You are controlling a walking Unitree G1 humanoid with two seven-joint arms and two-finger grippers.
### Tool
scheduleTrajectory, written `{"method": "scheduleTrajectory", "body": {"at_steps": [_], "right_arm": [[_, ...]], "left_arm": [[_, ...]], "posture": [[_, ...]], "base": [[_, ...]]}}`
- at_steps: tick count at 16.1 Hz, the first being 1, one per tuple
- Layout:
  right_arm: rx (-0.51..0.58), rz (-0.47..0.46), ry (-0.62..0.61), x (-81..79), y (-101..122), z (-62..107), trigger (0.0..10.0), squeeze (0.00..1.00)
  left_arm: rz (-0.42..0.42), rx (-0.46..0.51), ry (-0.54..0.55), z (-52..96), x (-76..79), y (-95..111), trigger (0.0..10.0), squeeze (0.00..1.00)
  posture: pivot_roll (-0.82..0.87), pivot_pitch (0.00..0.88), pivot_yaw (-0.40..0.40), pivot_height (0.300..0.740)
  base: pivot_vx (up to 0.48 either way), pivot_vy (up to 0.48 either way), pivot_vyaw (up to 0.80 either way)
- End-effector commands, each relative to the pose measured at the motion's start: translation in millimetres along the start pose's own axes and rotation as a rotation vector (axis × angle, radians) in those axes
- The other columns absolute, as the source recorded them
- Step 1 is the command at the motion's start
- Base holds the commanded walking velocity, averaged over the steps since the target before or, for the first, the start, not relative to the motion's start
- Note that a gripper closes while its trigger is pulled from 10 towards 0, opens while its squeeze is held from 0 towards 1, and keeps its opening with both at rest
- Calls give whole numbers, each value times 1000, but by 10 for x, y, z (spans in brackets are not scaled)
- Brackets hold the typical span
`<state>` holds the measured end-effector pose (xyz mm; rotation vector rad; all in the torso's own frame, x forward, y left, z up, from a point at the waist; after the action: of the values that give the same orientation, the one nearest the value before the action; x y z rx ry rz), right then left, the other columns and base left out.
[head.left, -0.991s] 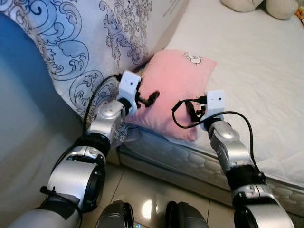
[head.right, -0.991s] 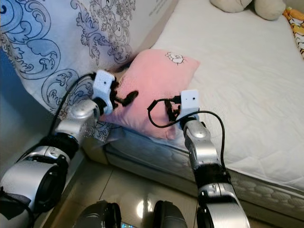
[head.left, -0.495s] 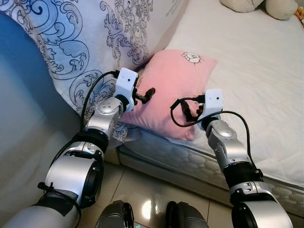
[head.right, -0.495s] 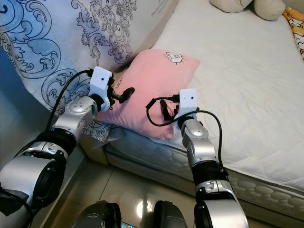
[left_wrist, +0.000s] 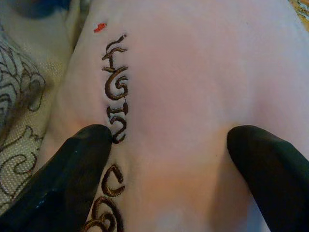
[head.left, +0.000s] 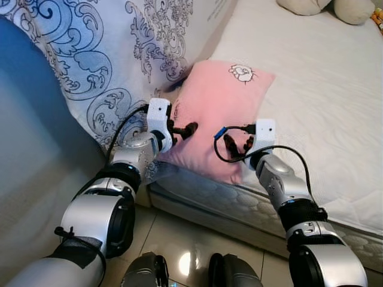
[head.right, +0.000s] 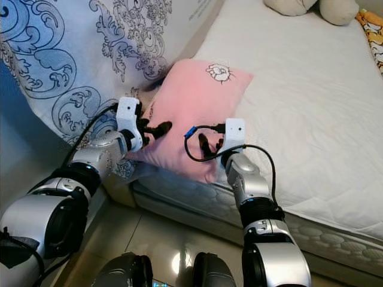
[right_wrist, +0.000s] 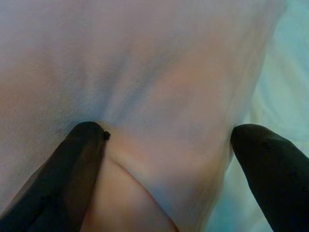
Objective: Clean up the room
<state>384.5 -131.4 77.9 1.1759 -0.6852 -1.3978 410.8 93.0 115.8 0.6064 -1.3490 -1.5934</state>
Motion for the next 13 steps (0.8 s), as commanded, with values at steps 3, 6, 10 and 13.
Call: {"method": "scheduleTrajectory", "body": {"at_steps": [3, 6, 10, 13], "right_arm": [[-30, -22, -19, 72, -56, -2, 1647, 0], [-15, -41, 12, 13, -15, -16, 0, 0], [4, -110, 54, -87, 1, -32, 0, 0], [-1, -120, 52, -73, -29, -25, 0, 0]], "left_arm": [[-21, -56, -37, -41, 129, -132, 0, 0], [-36, -51, -50, -61, 177, -109, 0, 0], [13, -48, -77, -70, 221, -110, 0, 0], [21, -72, -94, -70, 245, -154, 0, 0]], "posture": [[-42, 148, -51, 710], [-41, 146, -53, 710], [-39, 146, -52, 710], [-40, 147, -52, 710]], "base": [[0, 0, 0], [0, 0, 0], [0, 0, 0], [0, 0, 0]]}}
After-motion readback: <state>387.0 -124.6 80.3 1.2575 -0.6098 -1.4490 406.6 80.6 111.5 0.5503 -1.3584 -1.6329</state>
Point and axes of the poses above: a point about 5 cm out from each wrist's last joint towards the gripper, its own z axis pointing back from the gripper into the wrist, its own y axis along the axis of the wrist's last joint, x = y × z, the point moved 3 cm from there along -z, pointing out of the wrist towards the gripper, and after that the axes turned 4 degrees about -z, right-handed, at the moved point
